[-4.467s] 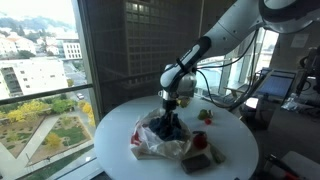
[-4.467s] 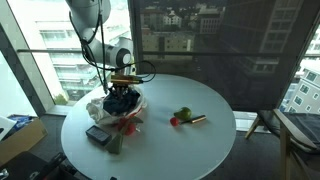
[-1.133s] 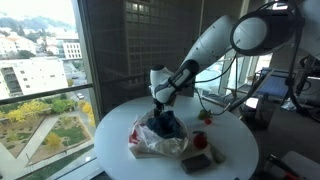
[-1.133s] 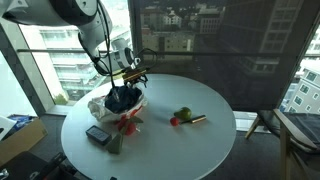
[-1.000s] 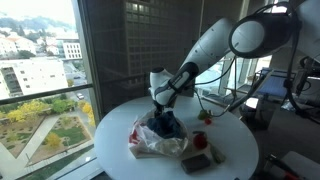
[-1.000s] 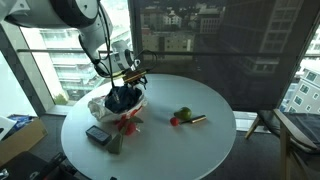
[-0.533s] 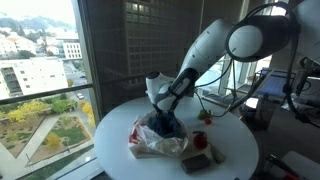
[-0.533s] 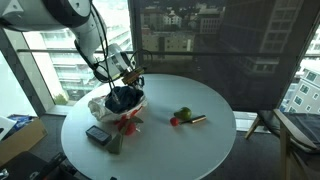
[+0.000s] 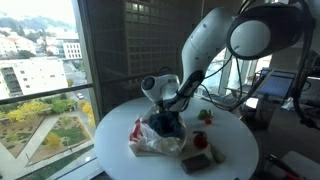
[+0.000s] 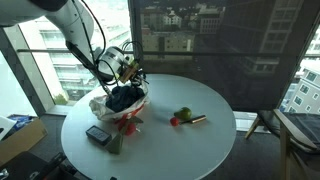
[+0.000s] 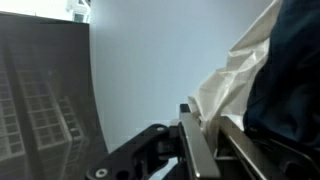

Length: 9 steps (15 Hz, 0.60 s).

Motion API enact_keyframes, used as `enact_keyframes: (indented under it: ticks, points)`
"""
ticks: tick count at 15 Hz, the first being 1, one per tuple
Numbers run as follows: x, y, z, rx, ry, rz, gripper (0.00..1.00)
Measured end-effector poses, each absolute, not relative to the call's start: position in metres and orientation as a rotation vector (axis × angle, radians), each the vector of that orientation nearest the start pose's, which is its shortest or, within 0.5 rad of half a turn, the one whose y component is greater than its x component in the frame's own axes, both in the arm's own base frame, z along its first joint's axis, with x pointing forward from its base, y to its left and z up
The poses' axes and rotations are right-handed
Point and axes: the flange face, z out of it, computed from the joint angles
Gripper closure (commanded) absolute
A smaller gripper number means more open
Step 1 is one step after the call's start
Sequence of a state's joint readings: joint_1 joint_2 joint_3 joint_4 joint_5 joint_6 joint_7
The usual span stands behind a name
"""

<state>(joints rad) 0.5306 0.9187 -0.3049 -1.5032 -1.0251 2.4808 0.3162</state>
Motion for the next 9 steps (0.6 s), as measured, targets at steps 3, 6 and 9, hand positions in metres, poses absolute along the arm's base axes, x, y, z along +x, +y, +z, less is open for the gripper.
enact_keyframes:
  ticks: [3, 6, 9]
  points:
    - [0.681, 0.189, 0.171, 2.046, 0.818, 0.354, 0.86]
    - [0.676, 0.179, 0.211, 2.036, 0.649, 0.372, 0.85]
    - [0.666, 0.172, 0.257, 2.034, 0.475, 0.387, 0.85]
